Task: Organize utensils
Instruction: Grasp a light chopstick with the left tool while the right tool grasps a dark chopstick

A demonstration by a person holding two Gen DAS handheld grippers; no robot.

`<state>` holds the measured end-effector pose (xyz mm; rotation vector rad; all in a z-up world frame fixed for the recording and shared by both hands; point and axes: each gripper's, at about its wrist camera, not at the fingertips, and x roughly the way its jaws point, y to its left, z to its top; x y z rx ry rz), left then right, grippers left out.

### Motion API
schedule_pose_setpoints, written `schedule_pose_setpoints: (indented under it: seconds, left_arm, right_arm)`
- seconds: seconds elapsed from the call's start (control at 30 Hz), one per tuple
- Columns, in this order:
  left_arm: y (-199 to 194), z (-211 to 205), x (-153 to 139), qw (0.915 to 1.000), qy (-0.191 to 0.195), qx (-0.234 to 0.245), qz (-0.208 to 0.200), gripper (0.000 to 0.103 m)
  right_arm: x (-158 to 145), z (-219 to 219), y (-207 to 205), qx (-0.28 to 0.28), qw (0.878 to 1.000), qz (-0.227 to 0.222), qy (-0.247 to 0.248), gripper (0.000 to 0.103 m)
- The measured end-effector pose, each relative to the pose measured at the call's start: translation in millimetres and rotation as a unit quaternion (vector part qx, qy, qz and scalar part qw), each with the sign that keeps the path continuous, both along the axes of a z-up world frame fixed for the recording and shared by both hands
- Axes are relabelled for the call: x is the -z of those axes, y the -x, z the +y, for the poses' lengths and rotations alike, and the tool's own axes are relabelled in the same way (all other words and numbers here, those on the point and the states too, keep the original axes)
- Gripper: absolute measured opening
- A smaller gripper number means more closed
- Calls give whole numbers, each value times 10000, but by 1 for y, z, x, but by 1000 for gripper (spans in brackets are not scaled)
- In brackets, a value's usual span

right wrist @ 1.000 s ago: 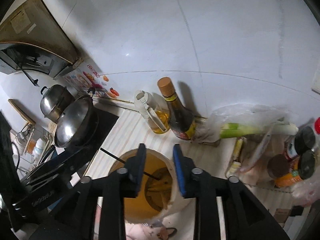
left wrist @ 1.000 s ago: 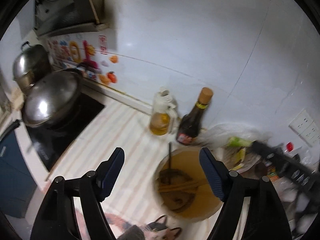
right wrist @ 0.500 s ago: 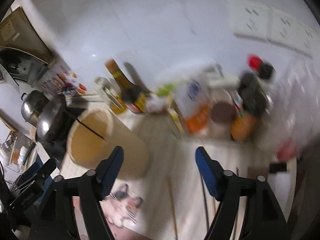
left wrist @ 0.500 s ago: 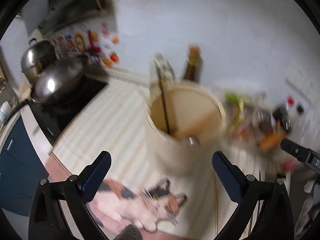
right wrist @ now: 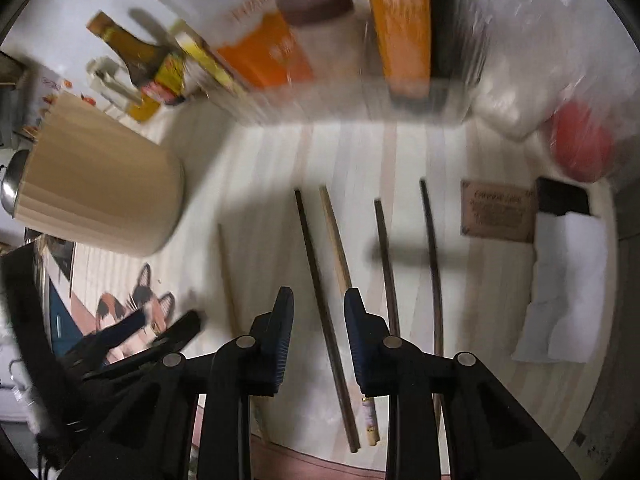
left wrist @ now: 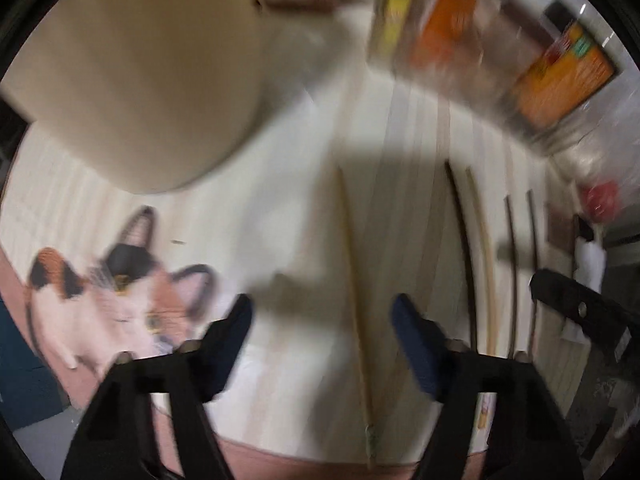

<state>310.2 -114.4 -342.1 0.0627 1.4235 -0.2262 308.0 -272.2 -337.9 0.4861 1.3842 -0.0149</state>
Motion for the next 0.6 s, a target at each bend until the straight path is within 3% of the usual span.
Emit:
schedule_pose_setpoints:
  seconds: [0.07,0.1,0.17,0.3,0.43,0.5,0.6]
  left_arm:
    - [-4,-10,12,9998,-191,63,10,40]
    - [-4,-15,10,9993,-285,154,-190,33]
    - [-5,-18,11,9986,-381,241,-259,7]
    - [-5,1,14,9989,-390,128,-243,4]
    - [-1,38,18,9980,-576,-128,-223,4]
    - [2,51,19,9977,-615,-211,-207,4]
    - [5,66,22,9972,-640,-339,-199,4]
  right_arm:
    - [9,3,-5,-93,9999,91,66,28]
    - [10,6,-9,-152,9998,92,134,28]
    - [13,13,-15,-269,9995,78,155,26]
    - [19,27,-31,-458,9986,54,267,24]
    - [34,38,-49,-639,9964,305,476,24]
    - [42,45,-53,-777,9945,415,564,9]
    - [50,55,-52,-910,9915,484,792,0]
